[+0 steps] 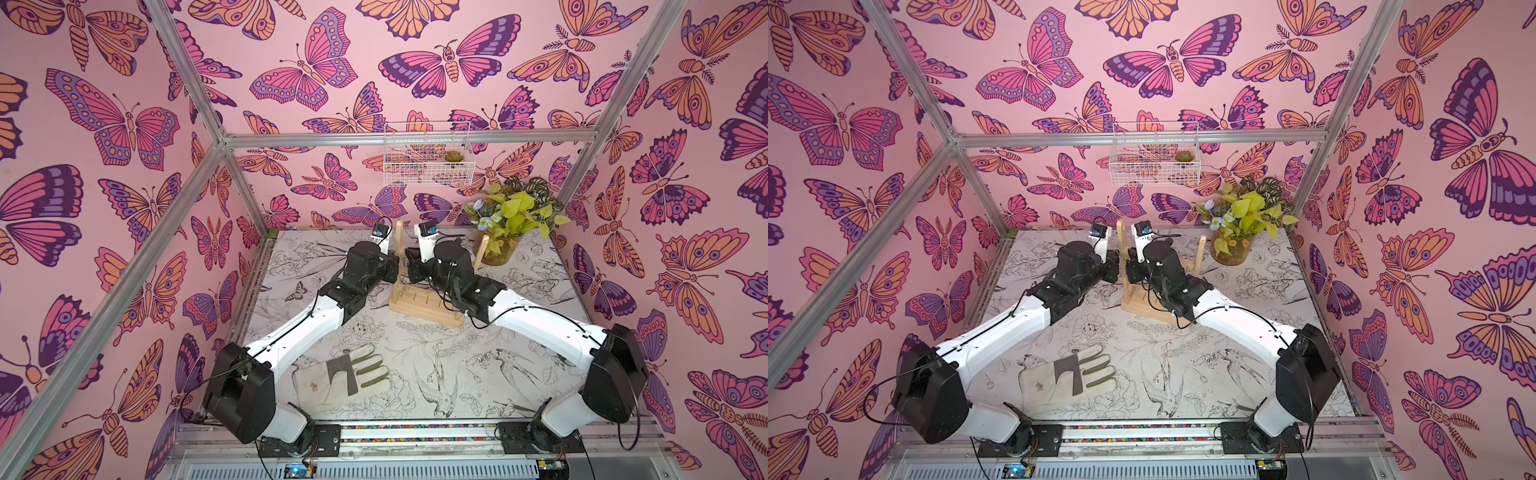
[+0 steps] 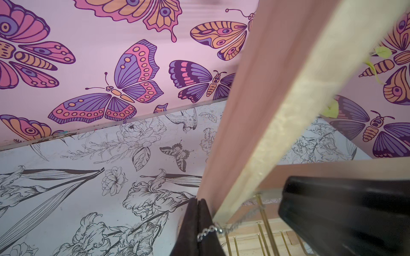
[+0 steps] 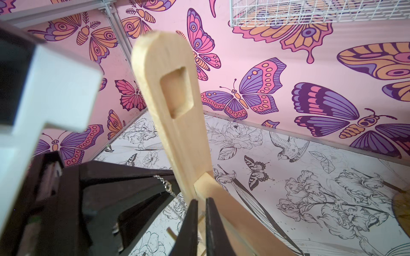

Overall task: Hang the necklace on the jewelry display stand
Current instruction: Hang the necklace on the stand.

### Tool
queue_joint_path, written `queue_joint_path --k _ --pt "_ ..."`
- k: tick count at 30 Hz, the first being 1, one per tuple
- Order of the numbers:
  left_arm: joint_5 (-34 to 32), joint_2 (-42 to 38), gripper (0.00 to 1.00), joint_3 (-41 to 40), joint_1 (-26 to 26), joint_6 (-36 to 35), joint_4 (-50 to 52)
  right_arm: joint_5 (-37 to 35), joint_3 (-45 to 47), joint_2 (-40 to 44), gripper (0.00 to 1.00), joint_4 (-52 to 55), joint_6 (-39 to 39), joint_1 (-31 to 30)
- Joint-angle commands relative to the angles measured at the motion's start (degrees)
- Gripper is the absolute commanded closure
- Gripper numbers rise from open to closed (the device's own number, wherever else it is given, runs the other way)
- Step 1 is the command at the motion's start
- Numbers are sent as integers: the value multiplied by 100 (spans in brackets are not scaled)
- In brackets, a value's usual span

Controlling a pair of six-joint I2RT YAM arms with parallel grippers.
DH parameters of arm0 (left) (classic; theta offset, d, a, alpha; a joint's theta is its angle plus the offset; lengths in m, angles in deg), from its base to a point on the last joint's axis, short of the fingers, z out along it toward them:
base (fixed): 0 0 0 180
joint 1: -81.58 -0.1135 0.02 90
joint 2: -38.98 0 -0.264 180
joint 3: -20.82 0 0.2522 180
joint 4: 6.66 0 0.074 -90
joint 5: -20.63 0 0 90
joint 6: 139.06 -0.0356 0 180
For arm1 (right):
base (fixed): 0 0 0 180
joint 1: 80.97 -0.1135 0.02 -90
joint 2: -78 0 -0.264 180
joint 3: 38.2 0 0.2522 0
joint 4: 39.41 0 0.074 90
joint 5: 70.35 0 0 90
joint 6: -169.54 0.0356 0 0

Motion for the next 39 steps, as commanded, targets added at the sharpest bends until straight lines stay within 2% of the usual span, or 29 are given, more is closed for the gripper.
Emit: queue_joint_path --k 1,3,9,14,20,24,30,39 --pt "178 12 100 47 -37 111 -155 7 -119 -78 78 458 -95 28" --pt "208 -2 100 20 -37 133 -160 -12 -96 -42 73 531 -143 26" --pt "296 52 100 37 -37 175 -160 -74 -92 295 69 652 -229 21" --pt "350 107 100 20 -37 210 -159 -56 -124 536 62 796 -257 24" --pt "435 81 100 -15 -37 236 -138 331 -187 807 53 1208 -187 71" --pt "550 92 100 -32 -36 292 -74 686 18 1029 51 1337 59 175" --pt "565 105 100 -180 -32 409 -65 536 476 1441 49 1308 212 229" --pt "728 79 79 -222 -28 539 -63 640 680 1535 49 1389 287 230"
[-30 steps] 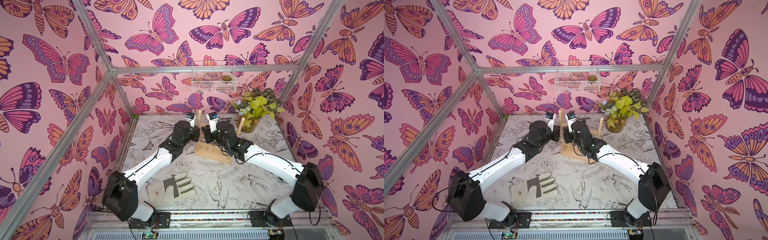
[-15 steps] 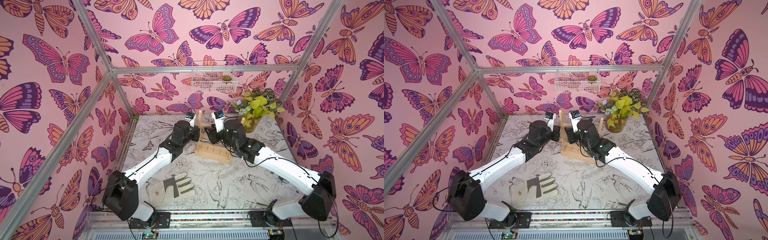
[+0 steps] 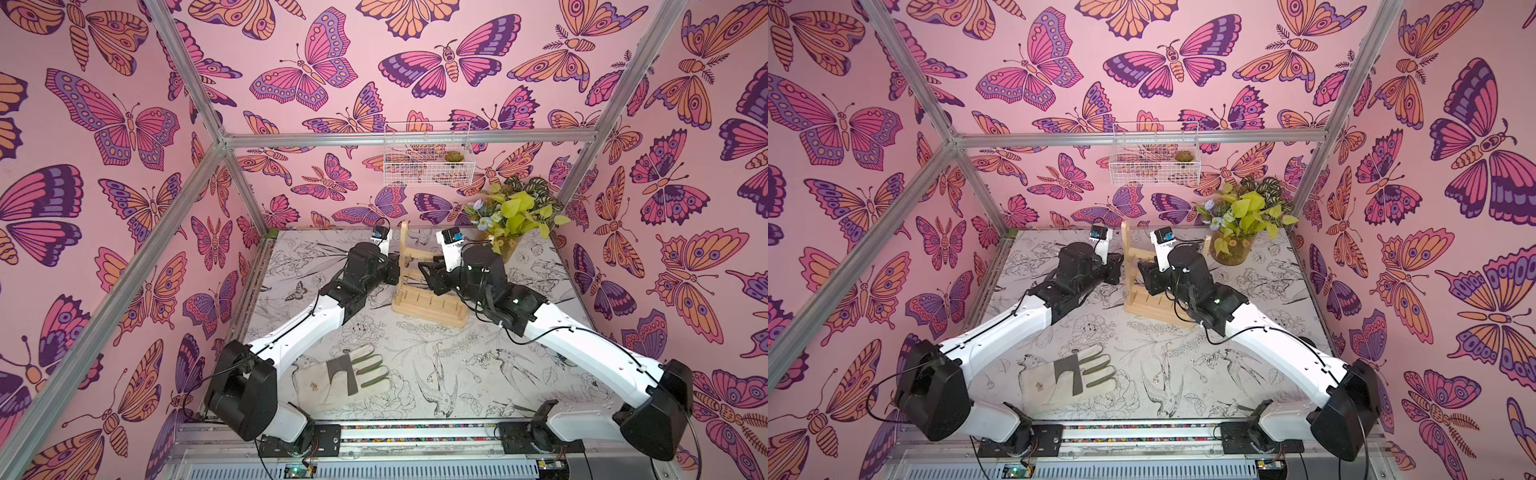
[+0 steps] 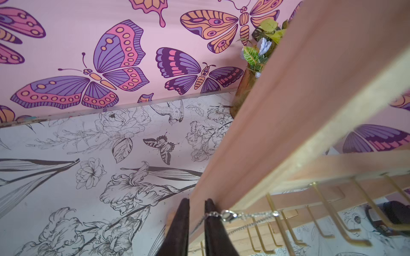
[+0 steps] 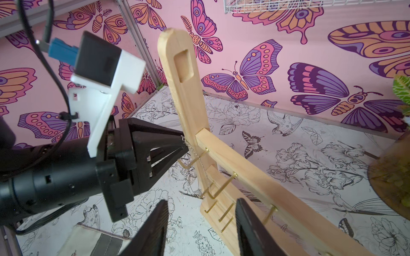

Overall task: Hang the necklace on the jewelry display stand
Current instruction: Hang the necklace on the stand.

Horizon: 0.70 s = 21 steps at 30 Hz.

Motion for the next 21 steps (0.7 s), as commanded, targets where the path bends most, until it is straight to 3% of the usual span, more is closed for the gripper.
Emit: queue_joint_path --k 1,21 --pt "201 -8 78 -151 7 64 -24 74 151 122 49 66 120 33" --pt "968 -561 62 -445 9 672 388 319 392 364 47 97 345 236"
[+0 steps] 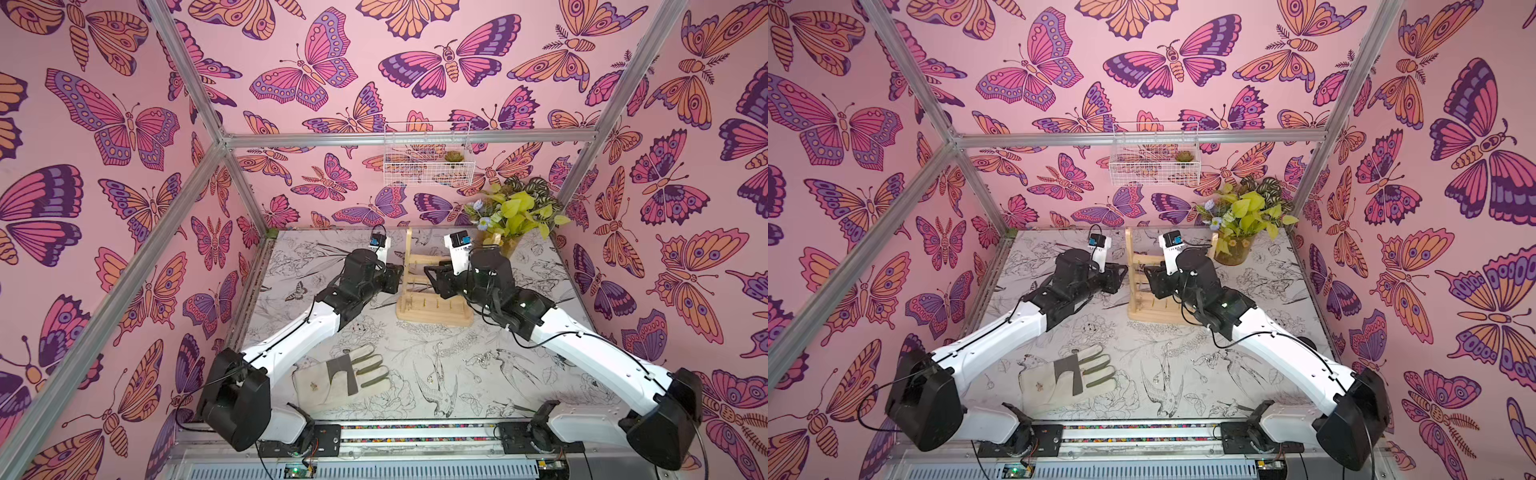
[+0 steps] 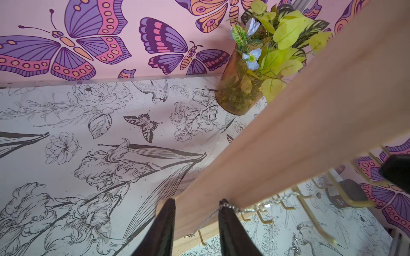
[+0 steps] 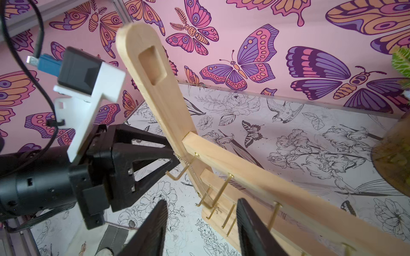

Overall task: Hang the necklace on the jewelry display stand
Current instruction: Hang the necklace on the stand.

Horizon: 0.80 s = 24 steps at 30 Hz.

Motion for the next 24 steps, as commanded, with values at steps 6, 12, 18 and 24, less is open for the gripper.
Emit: queue_joint_path --k 6,12,18,24 --pt "592 -466 60 -208 9 102 339 -1 208 200 47 63 83 36" --pt "773 -595 59 -234 9 198 490 84 220 195 46 123 65 32" --pt "553 -710 58 -384 8 297 531 65 225 286 45 241 48 32" --pt "346 -747 58 -404 9 478 696 332 110 324 44 483 38 31"
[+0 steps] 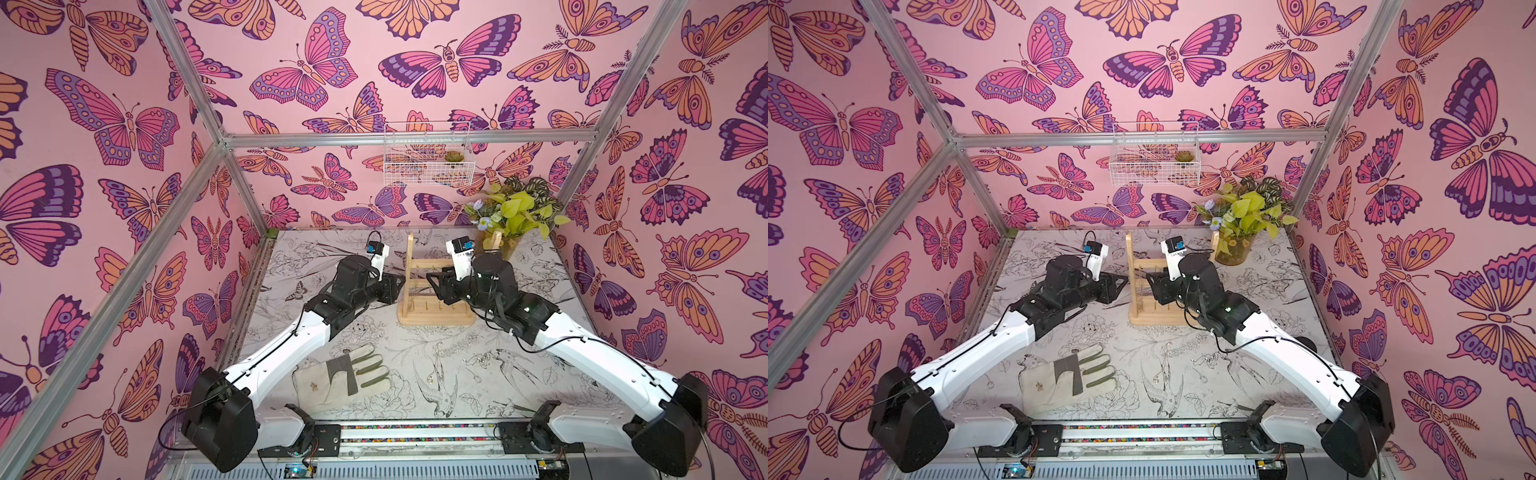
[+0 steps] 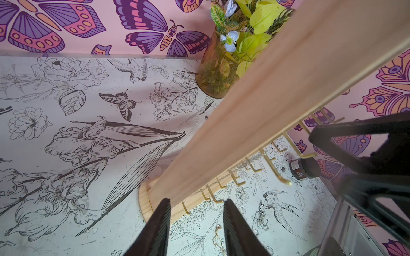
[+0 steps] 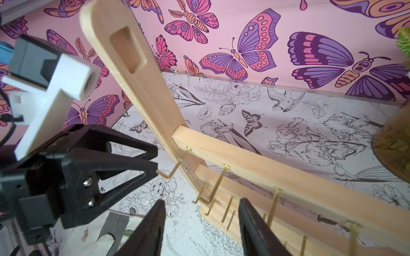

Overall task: Hang the necklace on the jewelry display stand
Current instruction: Hang the necklace on the stand, then adjust the necklace on the stand.

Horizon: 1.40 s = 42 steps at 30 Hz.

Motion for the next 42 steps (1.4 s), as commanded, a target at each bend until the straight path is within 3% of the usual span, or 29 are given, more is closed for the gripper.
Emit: queue_joint_path --k 1,5,11,19,31,42 --pt "-198 -144 59 -180 -4 239 147 267 -85 128 44 247 37 26" --pt "7 -142 66 -499 42 437 -18 460 263 292 49 88 70 29" --pt "-179 -142 66 -1227 242 633 -845 555 1156 543 55 -651 260 17" --pt "-642 49 63 -809 219 476 -297 91 2552 270 67 -2852 650 -69" --pt "-817 14 62 -784 15 672 -233 -841 3281 -1312 71 -6132 389 -489" --pt "-727 -146 62 -903 -151 636 -215 -993 2979 -2760 73 -7677 471 -502"
